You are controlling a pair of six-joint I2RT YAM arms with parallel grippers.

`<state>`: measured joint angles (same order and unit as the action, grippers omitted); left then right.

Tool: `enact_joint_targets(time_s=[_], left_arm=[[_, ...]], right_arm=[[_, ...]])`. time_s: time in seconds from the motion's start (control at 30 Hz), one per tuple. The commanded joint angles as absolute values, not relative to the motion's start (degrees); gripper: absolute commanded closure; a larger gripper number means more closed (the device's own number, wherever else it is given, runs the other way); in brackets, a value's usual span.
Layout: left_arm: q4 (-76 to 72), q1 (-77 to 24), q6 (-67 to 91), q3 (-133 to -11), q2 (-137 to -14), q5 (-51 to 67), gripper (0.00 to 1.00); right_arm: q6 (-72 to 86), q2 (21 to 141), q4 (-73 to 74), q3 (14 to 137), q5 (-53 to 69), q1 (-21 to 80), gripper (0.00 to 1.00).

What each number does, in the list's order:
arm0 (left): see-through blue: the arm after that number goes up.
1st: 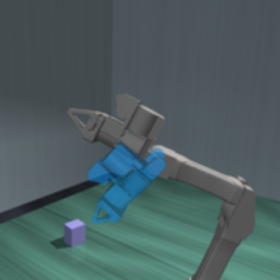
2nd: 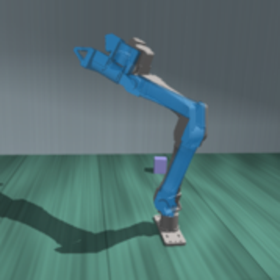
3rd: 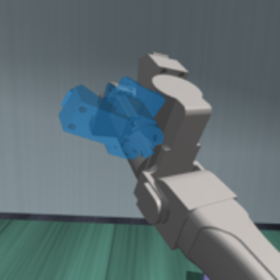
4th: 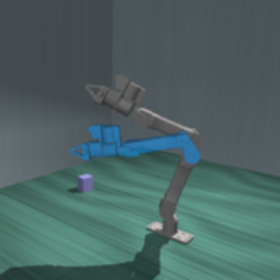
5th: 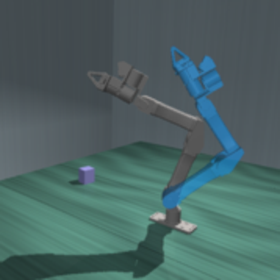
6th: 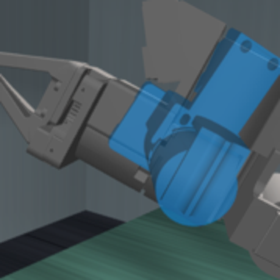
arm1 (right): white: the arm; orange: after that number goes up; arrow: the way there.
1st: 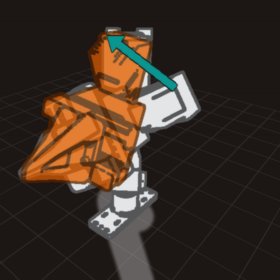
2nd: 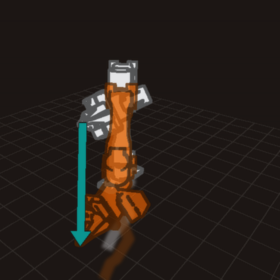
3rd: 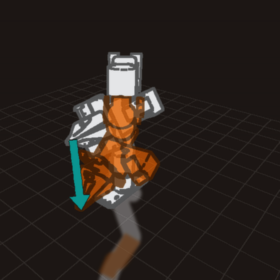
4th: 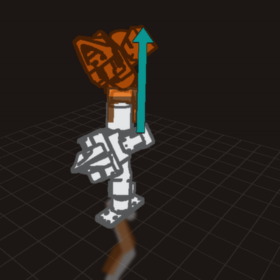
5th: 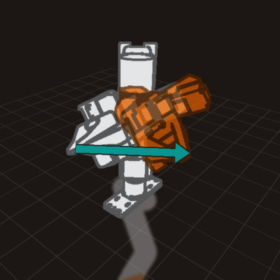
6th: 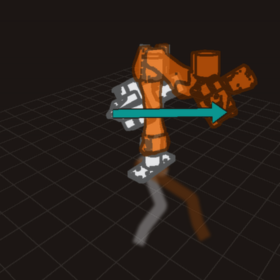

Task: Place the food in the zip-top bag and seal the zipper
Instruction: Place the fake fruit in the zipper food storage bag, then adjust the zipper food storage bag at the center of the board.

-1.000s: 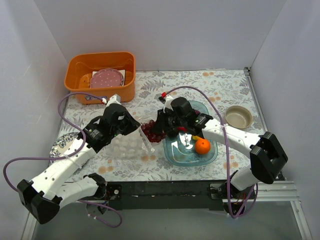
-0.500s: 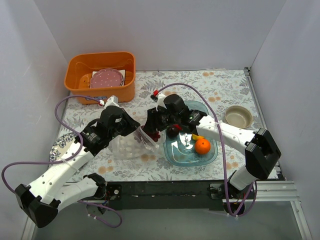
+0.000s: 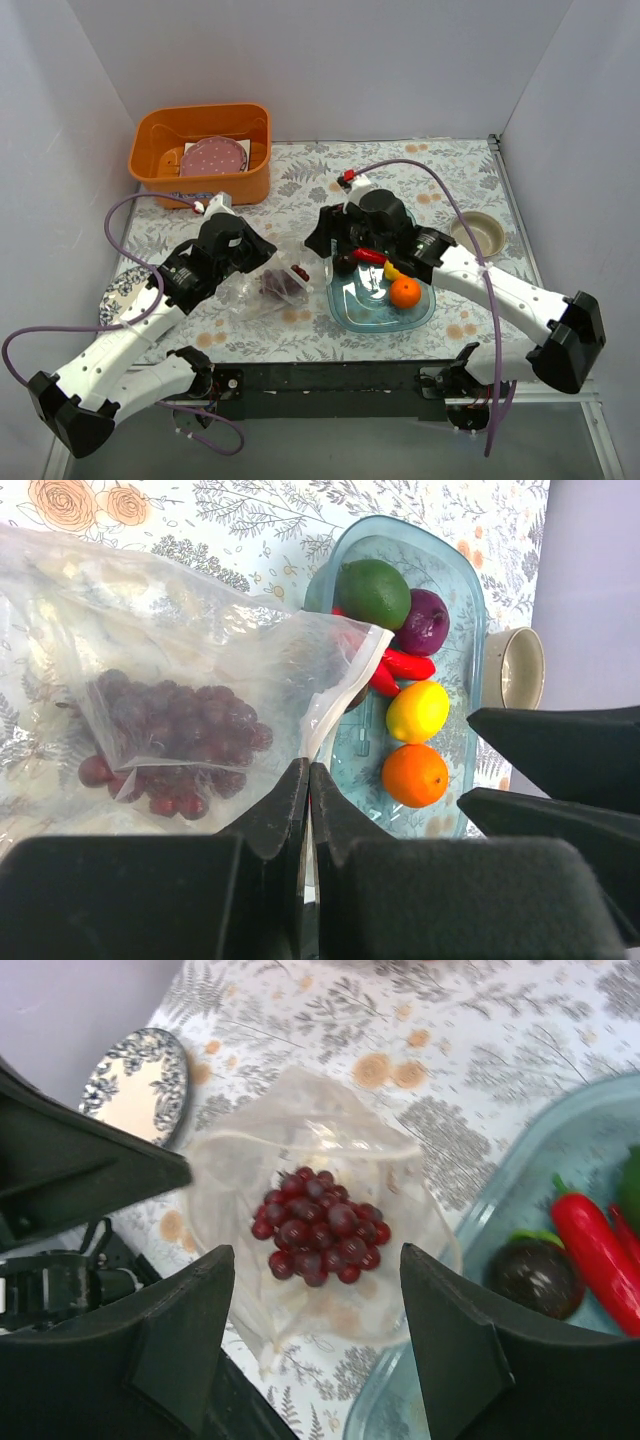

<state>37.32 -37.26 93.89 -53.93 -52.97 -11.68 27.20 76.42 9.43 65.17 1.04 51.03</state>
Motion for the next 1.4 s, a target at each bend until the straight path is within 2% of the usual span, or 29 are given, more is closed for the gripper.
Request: enact_joint_targets(time_s=[0.0, 0.27, 0.5, 0.93, 1.07, 1.1, 1.2, 1.37], left_arm=[[38.06, -37.44, 93.96, -53.26, -50.80, -13.54, 1.00], [38.67, -37.44, 93.52, -53.00, -50.19, -12.31, 1.00], [38.76, -37.44, 93.16, -52.65, -50.54, -11.60, 1.00], [38.67, -37.44, 92.02, -53.44, -51.94, -8.27, 1.00], [37.97, -37.44, 91.76, -52.30, -51.86, -7.65, 1.00], [37.88, -37.35, 91.76, -52.12, -51.94, -7.47, 1.00], [37.71, -37.44, 91.84, -51.59, -52.12, -7.03, 1.00], [37.62, -37.44, 91.67, -50.98, -52.47, -6.68, 1.00]], right_arm=[[29.44, 74.61, 11.95, 58.45, -5.46, 50.45, 0.25], [28.21, 80.50, 9.06, 55.72, -3.34, 49.48, 0.27], [25.23, 86.03, 8.79, 60.02, -2.37, 48.78, 0.33], [23.03, 88.59, 5.10, 60.12, 1.23, 46.76, 0.42], [23.12, 88.68, 4.13, 59.77, 2.55, 46.41, 0.50], [22.77, 88.59, 3.96, 59.68, 2.72, 46.41, 0.57], [22.68, 87.90, 2.64, 58.54, 3.34, 46.41, 0.67], [22.41, 87.45, 1.32, 57.75, 4.48, 46.32, 0.96]])
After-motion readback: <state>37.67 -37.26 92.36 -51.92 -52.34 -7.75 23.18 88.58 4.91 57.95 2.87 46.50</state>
